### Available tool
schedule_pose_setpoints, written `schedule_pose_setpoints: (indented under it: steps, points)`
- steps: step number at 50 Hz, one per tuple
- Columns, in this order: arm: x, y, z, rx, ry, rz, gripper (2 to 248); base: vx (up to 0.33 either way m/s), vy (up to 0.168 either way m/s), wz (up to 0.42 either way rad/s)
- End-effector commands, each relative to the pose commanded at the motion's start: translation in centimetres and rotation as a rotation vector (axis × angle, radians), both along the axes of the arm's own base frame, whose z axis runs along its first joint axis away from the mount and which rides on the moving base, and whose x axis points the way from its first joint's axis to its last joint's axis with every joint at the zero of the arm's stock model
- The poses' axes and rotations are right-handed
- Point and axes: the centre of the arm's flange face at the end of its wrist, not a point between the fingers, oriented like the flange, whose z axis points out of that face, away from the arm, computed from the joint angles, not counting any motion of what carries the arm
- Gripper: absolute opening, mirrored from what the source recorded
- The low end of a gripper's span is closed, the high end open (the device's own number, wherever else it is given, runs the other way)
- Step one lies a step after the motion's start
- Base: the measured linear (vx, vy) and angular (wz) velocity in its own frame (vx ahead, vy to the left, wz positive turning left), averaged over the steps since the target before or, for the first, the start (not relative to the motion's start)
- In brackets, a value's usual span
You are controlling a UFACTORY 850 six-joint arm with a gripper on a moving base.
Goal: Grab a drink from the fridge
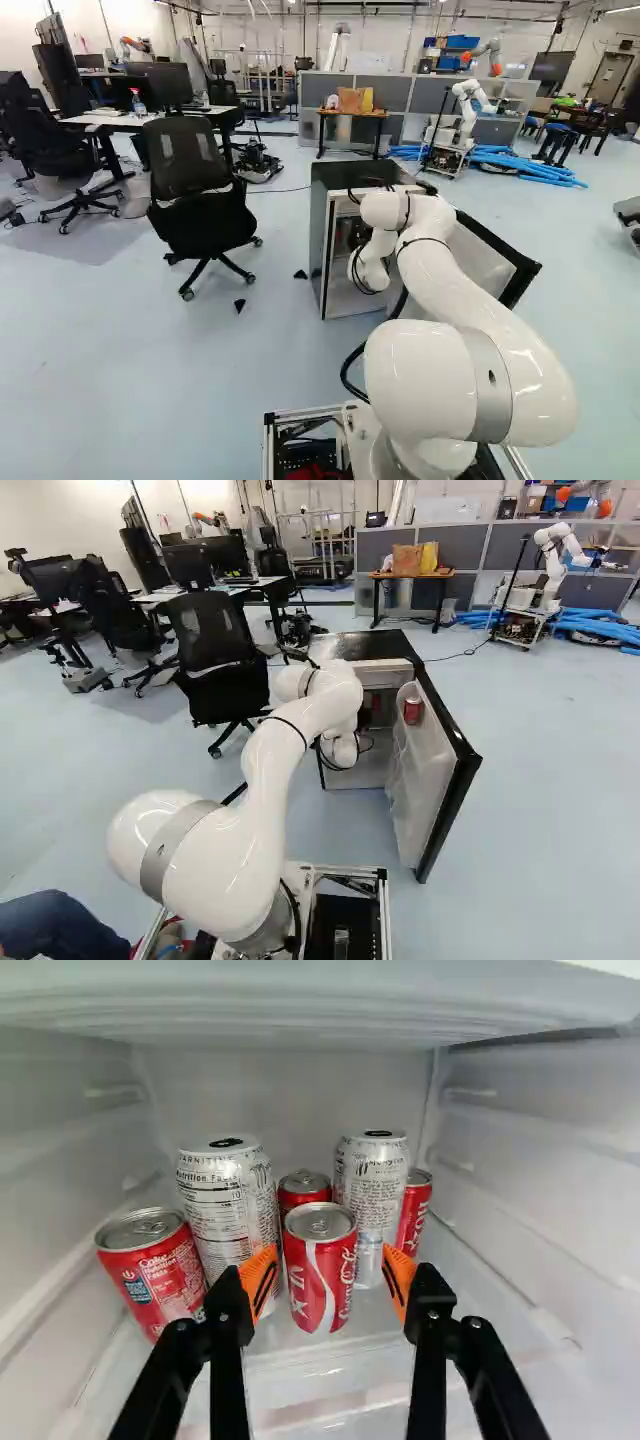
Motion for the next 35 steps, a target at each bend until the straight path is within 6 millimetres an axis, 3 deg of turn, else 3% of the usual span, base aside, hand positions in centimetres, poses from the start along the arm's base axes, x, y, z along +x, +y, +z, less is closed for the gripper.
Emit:
schedule_pose_setpoints:
  steps: [35]
  points:
    - [1.9,0.3,-1.1,-0.009,-0.015,0.011,161,0.000,0.000,0.000]
